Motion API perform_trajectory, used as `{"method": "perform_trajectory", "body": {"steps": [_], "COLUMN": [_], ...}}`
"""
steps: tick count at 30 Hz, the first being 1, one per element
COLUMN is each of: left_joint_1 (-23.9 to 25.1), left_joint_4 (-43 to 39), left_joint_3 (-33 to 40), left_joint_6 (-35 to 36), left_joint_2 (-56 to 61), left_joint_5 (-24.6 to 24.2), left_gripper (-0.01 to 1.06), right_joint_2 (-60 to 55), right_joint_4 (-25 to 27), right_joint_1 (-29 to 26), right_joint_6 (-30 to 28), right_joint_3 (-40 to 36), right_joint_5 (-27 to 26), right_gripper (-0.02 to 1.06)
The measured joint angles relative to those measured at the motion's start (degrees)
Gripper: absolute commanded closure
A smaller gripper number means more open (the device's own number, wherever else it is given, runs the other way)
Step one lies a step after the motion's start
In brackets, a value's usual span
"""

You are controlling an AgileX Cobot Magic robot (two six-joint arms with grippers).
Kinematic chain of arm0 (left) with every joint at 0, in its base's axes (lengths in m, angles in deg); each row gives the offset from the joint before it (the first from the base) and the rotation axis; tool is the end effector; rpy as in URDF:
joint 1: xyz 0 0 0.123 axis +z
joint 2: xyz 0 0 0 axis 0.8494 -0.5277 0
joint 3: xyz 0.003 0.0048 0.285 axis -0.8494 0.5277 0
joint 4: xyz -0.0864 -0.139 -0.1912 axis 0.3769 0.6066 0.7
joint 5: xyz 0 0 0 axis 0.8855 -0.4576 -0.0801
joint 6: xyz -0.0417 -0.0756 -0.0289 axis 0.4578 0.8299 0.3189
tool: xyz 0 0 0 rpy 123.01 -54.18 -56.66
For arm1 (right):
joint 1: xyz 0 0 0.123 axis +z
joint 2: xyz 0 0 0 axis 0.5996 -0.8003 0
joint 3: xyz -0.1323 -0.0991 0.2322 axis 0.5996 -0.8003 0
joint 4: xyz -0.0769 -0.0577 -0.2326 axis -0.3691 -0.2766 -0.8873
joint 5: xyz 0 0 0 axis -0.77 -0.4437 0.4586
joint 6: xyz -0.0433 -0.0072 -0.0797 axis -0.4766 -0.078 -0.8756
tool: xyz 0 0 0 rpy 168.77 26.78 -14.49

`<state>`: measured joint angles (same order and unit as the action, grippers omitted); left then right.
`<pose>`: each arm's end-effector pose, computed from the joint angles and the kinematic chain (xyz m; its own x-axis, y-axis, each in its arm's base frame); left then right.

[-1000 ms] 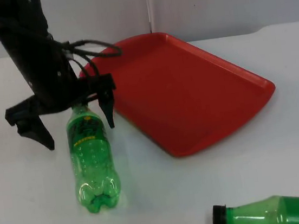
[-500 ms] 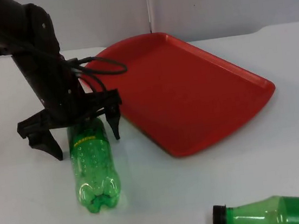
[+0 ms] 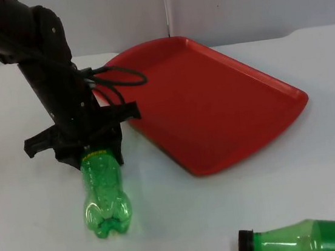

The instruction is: Place the bottle upright on the tray.

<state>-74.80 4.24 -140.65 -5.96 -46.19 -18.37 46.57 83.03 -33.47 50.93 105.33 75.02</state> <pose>0.3997 -0.1319 0.0780 -0.9810 -0.1934 -0.0172 -0.1885 0.9697 -0.1554 -0.0072 -0.0017 0.2802 -0.4624 -0.0289 -0.8862 -0.0479 0.9988 -0.0075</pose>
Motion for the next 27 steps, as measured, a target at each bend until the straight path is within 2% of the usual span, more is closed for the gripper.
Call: {"method": "perform_trajectory", "body": {"steps": [1, 11, 15, 19, 20, 23, 24, 27], "left_joint_1": [0.00, 0.00, 0.00, 0.00, 0.00, 0.00, 0.00, 0.00], "left_joint_4": [0.00, 0.00, 0.00, 0.00, 0.00, 0.00, 0.00, 0.00], "left_joint_3": [0.00, 0.00, 0.11, 0.11, 0.11, 0.11, 0.11, 0.11], "left_joint_6": [0.00, -0.66, -1.44, -3.26, -3.26, -6.04, -6.04, -9.52], "left_joint_2": [0.00, 1.80, 5.09, 11.57, 11.57, 16.89, 16.89, 23.22], "left_joint_5": [0.02, -0.86, 0.71, 5.64, 5.64, 10.91, 10.91, 18.23], "left_gripper": [1.06, 1.05, 1.05, 1.05, 1.05, 1.05, 1.05, 1.05], "right_joint_2": [0.00, 0.00, 0.00, 0.00, 0.00, 0.00, 0.00, 0.00], "right_joint_4": [0.00, 0.00, 0.00, 0.00, 0.00, 0.00, 0.00, 0.00], "right_joint_1": [0.00, 0.00, 0.00, 0.00, 0.00, 0.00, 0.00, 0.00], "right_joint_6": [0.00, 0.00, 0.00, 0.00, 0.00, 0.00, 0.00, 0.00], "right_joint_3": [0.00, 0.00, 0.00, 0.00, 0.00, 0.00, 0.00, 0.00], "right_joint_5": [0.00, 0.00, 0.00, 0.00, 0.00, 0.00, 0.00, 0.00], "right_gripper": [-0.01, -0.01, -0.01, -0.01, -0.01, -0.01, -0.01, -0.01]}}
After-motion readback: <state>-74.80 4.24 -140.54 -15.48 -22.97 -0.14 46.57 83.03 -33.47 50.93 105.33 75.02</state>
